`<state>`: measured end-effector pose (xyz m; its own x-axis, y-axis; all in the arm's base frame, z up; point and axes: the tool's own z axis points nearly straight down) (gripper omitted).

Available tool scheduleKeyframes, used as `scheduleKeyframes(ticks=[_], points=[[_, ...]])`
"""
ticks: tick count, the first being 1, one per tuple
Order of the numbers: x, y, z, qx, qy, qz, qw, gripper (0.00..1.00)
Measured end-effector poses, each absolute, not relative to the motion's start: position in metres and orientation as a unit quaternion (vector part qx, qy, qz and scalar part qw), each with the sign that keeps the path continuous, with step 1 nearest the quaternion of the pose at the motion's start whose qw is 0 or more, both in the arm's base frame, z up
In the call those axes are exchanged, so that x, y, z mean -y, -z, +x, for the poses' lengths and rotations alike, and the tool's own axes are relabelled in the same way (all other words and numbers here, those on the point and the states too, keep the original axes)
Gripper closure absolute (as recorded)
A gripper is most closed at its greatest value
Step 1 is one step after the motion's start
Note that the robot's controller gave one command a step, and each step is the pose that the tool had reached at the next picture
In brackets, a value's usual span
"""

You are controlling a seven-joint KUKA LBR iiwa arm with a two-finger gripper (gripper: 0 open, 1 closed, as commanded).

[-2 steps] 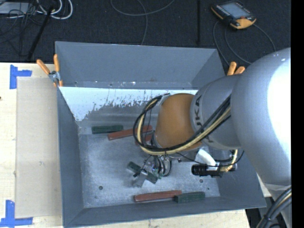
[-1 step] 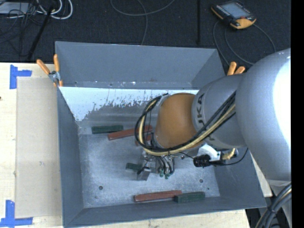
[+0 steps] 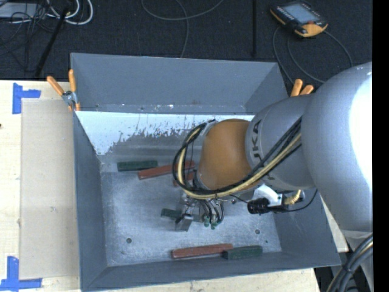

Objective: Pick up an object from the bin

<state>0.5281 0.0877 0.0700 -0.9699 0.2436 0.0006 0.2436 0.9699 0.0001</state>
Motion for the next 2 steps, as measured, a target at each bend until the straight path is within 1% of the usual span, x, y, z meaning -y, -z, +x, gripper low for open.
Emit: scheduleKeyframes(ticks=[2], points=[[-0.0875, -0.0734, 0.5272, 0.992, 0.0, -0.123, 0.001, 1.0]])
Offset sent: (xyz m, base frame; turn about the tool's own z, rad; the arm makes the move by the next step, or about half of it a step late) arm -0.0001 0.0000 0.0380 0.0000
